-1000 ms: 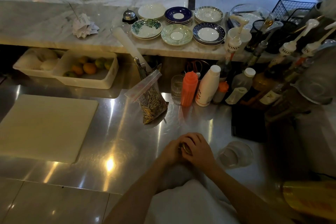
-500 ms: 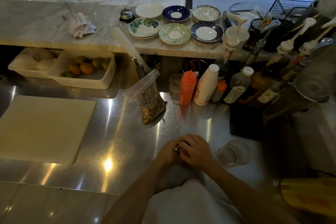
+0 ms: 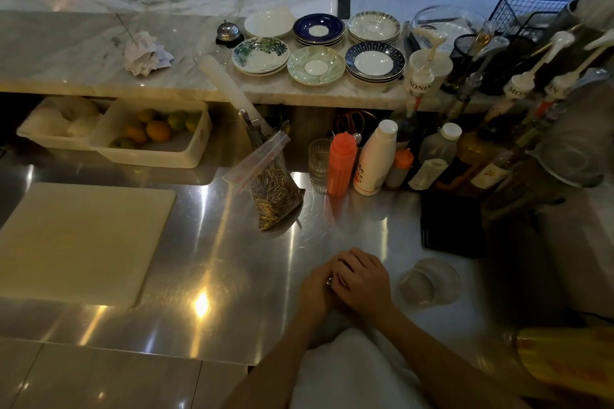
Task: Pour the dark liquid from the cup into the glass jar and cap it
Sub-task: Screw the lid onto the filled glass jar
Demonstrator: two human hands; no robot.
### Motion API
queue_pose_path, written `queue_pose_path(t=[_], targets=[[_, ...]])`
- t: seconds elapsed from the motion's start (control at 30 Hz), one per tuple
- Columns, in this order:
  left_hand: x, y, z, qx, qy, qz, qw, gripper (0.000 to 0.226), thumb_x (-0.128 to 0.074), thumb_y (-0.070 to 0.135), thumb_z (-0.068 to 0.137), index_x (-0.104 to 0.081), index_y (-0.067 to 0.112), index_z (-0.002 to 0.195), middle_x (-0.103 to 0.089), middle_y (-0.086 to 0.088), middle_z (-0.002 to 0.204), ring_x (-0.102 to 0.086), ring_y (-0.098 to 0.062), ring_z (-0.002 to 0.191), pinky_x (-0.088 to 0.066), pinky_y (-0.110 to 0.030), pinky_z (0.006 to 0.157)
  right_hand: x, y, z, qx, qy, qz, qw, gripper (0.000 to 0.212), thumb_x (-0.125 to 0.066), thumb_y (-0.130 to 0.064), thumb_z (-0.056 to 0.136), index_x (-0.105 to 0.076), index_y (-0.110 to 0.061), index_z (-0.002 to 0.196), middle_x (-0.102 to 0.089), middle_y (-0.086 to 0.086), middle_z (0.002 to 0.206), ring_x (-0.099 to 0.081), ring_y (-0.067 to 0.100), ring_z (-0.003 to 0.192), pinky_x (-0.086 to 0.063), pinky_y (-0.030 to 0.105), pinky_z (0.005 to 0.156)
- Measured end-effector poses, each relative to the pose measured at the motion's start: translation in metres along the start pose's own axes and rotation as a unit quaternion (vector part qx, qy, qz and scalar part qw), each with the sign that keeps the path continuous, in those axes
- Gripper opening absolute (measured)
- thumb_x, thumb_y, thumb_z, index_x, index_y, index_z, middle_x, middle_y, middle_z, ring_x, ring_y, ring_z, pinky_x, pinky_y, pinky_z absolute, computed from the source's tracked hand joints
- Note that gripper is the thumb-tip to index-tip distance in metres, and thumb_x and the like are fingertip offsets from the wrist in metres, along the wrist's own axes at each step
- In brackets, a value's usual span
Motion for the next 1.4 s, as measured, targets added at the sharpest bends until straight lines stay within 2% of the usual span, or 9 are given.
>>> queue_pose_path(t=[0.3,0.43,0.57,0.73,0.87,1.0,1.1,1.27,1.4], targets=[[0.013,0.007,0.018,-0.038,-0.015,0.130,0.991,0.046,-0.062,0.043,0.085,-0.051,0.029,0.127,-0.066,0.004,0.122,-0.065,-0.017,0.105,-0.050,-0.041,0.091,0.013,-0.008,0.005,-0.353,-0.065,-0.011,0.933,0.069,-0.058,-0.066,0.074,-0.047,-0.025,0.128,-0.049,0.004,0.113,-0.051,0.021,0.098,-0.050,0.034,0.077],[0.002,0.006,0.000,0.018,0.024,-0.013,0.999,0.042,-0.061,0.049,0.083,-0.046,0.050,0.123,-0.060,0.020,0.118,-0.061,-0.007,0.102,-0.050,-0.017,0.078,0.017,-0.006,0.012,-0.274,-0.124,0.033,0.953,0.069,-0.065,-0.050,0.077,-0.042,-0.024,0.137,-0.051,0.005,0.118,-0.047,0.022,0.107,-0.045,0.034,0.089],[0.010,-0.001,0.001,-0.032,-0.006,-0.017,0.999,0.103,-0.079,0.046,0.068,-0.023,0.016,0.149,-0.039,-0.002,0.147,-0.044,-0.022,0.133,-0.042,-0.044,0.109,0.014,0.001,0.015,-0.099,-0.266,0.116,0.952,0.093,-0.069,-0.020,0.077,-0.014,-0.028,0.152,-0.032,0.004,0.153,-0.028,0.023,0.140,-0.020,0.042,0.119],[0.025,0.026,0.007,-0.119,0.014,0.051,0.991,0.093,-0.076,0.028,0.079,-0.013,0.022,0.147,-0.026,0.001,0.152,-0.029,-0.016,0.141,-0.026,-0.029,0.116,0.008,-0.002,0.014,-0.063,-0.352,0.208,0.910,0.118,-0.061,0.000,0.076,0.025,-0.042,0.145,0.011,-0.004,0.162,0.014,0.022,0.147,0.004,0.043,0.120],[0.020,0.034,0.008,-0.134,-0.045,0.093,0.986,0.078,-0.065,0.005,0.089,-0.014,0.023,0.146,-0.031,-0.008,0.153,-0.032,-0.022,0.141,-0.027,-0.044,0.117,0.020,0.000,-0.001,-0.135,-0.199,0.246,0.939,0.090,-0.061,-0.037,0.083,-0.001,-0.042,0.150,-0.019,-0.005,0.156,-0.017,0.017,0.143,-0.022,0.033,0.117],[0.013,0.028,0.009,-0.090,-0.064,0.191,0.975,0.096,-0.076,0.033,0.080,-0.013,0.024,0.152,-0.034,-0.008,0.148,-0.034,-0.026,0.132,-0.036,-0.039,0.108,0.036,0.015,0.002,-0.231,-0.188,0.305,0.905,0.060,-0.050,-0.028,0.093,-0.028,-0.021,0.147,-0.050,0.009,0.135,-0.049,0.024,0.123,-0.041,0.038,0.106],[0.006,0.019,0.010,-0.075,-0.082,0.260,0.959,0.101,-0.072,0.050,0.077,-0.009,0.028,0.153,-0.024,-0.007,0.151,-0.025,-0.027,0.135,-0.036,-0.037,0.105,0.048,0.021,0.008,-0.185,-0.241,0.245,0.921,0.065,-0.046,-0.024,0.099,-0.010,-0.023,0.153,-0.049,0.004,0.143,-0.043,0.020,0.131,-0.031,0.033,0.113],[-0.001,0.008,0.010,-0.143,-0.104,0.350,0.920,0.101,-0.072,0.046,0.079,0.000,0.042,0.150,-0.012,-0.007,0.159,-0.016,-0.031,0.142,-0.031,-0.045,0.111,0.076,0.072,-0.039,-0.208,-0.229,-0.010,0.951,0.095,-0.058,-0.059,0.083,0.004,-0.036,0.151,0.006,-0.003,0.161,0.014,0.030,0.147,0.007,0.047,0.116],[-0.005,0.011,0.015,-0.124,-0.097,0.310,0.938,0.084,-0.073,0.038,0.080,-0.020,0.035,0.145,-0.025,-0.004,0.151,-0.030,-0.026,0.135,-0.043,-0.037,0.100,0.091,0.114,-0.078,-0.347,-0.234,-0.055,0.906,0.107,-0.064,-0.065,0.076,-0.004,-0.022,0.153,-0.007,0.012,0.161,-0.003,0.034,0.148,-0.007,0.045,0.119]])
Point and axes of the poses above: each hand's wrist, its own z-axis towards the middle knuckle, its own x-axis out of the back of the hand, y = z × x, the point moved 4 cm from there along z, towards the middle knuckle
